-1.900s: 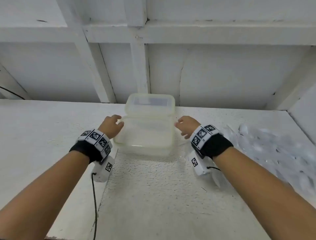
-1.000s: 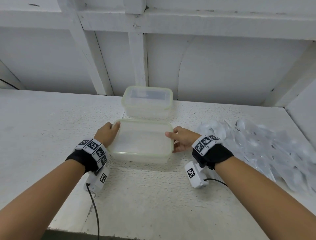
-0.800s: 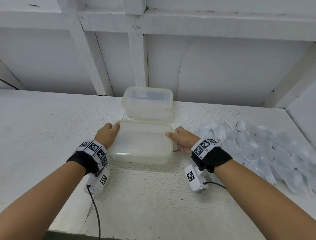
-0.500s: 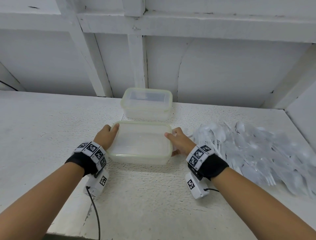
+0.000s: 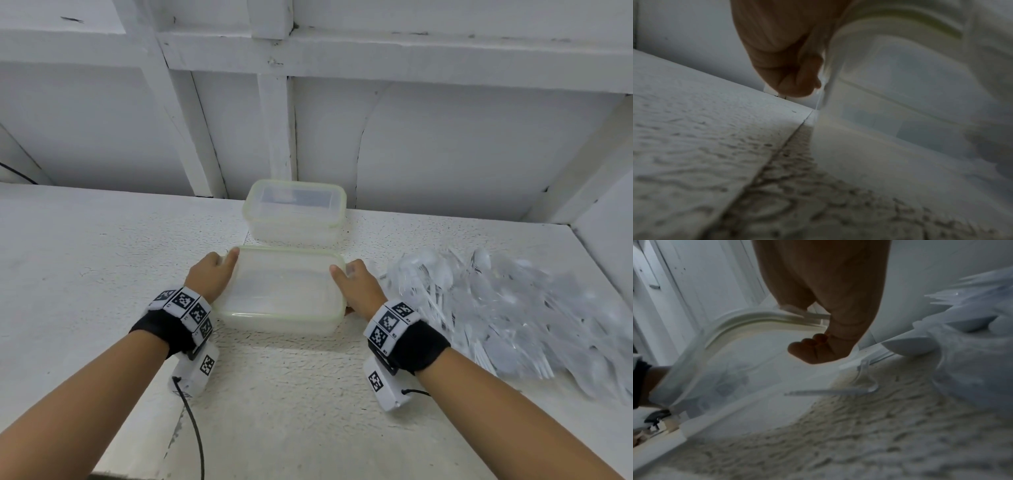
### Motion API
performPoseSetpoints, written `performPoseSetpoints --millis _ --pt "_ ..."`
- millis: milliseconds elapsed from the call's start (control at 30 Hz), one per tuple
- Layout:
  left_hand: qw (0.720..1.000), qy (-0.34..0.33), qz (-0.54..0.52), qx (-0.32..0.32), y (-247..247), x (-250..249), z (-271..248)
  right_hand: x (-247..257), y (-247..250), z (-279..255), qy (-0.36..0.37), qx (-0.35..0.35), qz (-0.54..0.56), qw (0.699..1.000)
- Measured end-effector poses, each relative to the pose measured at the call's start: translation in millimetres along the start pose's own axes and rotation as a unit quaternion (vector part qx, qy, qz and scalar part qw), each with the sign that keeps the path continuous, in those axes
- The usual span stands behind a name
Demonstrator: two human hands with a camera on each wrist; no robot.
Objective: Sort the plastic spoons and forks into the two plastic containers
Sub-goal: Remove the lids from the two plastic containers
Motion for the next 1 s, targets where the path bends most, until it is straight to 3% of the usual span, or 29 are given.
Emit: performPoseSetpoints --millis 133,233,300,433,633,700,767,1000 --pt "0.994 0.040 -0.098 -0.023 11.4 9.0 -8.5 -4.4 7.6 -1.8 -0.006 -0.005 0.041 0.999" --pt "0.987 0.065 -0.146 -0.029 12.3 17.5 -24.4 -14.9 7.6 -12.2 -0.057 0.019 0.097 0.993" --pt "0.973 0.120 -0.198 -0.016 5.8 27.7 -36.8 -22.5 3.4 -20.5 -0.096 0.047 0.139 0.984" --pt "0.931 0.208 -0.299 0.014 -6.2 41.9 -55.5 -27.6 2.6 -29.3 -0.102 0.065 0.151 0.981" --pt "0.913 0.228 -0.337 0.022 -5.0 43.7 -69.0 -26.1 8.3 -33.8 -0.095 0.063 0.143 0.983" --pt "0.892 0.250 -0.374 0.036 -9.3 43.2 -76.3 -24.9 7.8 -37.6 -0.092 0.062 0.150 0.982" --pt "0.867 0.263 -0.417 0.079 -19.8 33.1 -88.9 -23.4 4.6 -44.4 -0.099 0.067 0.171 0.978" --pt "0.826 0.260 -0.469 0.174 -39.1 11.2 -105.7 -22.8 -7.4 -56.1 -0.107 0.100 0.213 0.966"
Point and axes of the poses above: each hand's wrist, its own z-axis towards the middle knuckle, its own y-axis out of the back of the hand, x = y × z, the point moved 9 cm from there along z, towards the middle knuckle, and after that the axes turned 14 degrees about -x, right-handed, at the moved point
